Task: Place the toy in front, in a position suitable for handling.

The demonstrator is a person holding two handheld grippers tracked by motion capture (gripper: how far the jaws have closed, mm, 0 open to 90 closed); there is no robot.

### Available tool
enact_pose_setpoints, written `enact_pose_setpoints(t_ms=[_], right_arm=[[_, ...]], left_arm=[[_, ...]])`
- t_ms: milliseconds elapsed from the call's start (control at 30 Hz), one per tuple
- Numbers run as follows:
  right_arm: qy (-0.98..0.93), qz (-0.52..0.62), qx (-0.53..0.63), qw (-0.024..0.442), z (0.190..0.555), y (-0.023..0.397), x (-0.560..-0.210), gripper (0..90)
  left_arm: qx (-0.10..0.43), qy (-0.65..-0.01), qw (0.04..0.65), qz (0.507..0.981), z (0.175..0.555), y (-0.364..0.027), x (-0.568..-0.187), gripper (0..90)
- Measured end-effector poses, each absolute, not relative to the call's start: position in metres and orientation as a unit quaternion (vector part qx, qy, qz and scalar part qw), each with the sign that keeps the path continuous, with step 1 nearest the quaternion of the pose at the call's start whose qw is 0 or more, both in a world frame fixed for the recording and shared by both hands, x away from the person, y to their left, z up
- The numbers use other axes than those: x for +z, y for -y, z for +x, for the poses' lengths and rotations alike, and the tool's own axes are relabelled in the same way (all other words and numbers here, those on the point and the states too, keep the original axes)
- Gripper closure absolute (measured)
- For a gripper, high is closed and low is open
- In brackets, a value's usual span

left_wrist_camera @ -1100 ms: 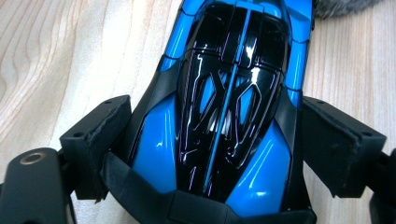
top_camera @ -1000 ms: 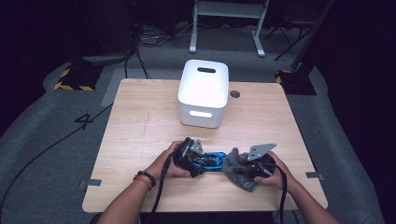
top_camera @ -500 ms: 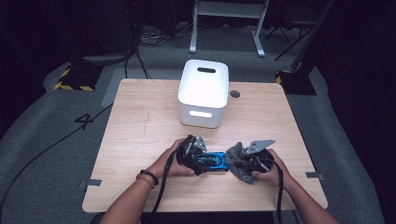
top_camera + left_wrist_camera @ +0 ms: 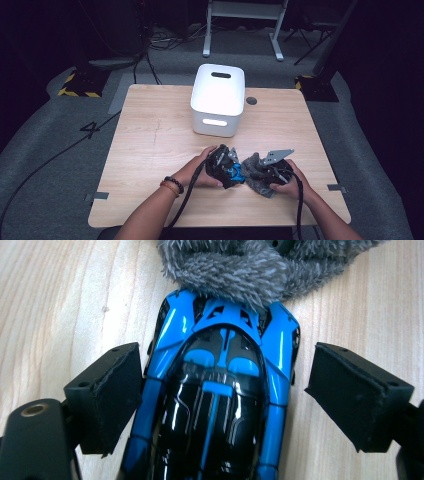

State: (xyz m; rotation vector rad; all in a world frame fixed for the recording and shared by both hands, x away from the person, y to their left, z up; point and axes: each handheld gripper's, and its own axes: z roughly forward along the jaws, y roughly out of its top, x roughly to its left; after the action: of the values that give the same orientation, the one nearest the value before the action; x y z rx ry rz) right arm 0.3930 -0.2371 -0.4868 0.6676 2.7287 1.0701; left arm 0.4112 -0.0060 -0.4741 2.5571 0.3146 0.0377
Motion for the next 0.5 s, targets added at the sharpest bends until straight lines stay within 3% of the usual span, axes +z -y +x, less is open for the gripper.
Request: enact_pose_setpoints(t_ms=[267,500], right_arm=[[-0.907,0.219,0.353,0.065,0.394,0.235,-0.486,72.9],[-0.907,0.218,0.355,0.064,0.394,0.236,-0.486,71.7]], left_arm=[[-0.014,-0.090,0.245,0.965,0.420,0.025,-0.479,14.0],[-0.006,-0.070,0.227,0.971,0.422,0.033,-0.481,14.6]])
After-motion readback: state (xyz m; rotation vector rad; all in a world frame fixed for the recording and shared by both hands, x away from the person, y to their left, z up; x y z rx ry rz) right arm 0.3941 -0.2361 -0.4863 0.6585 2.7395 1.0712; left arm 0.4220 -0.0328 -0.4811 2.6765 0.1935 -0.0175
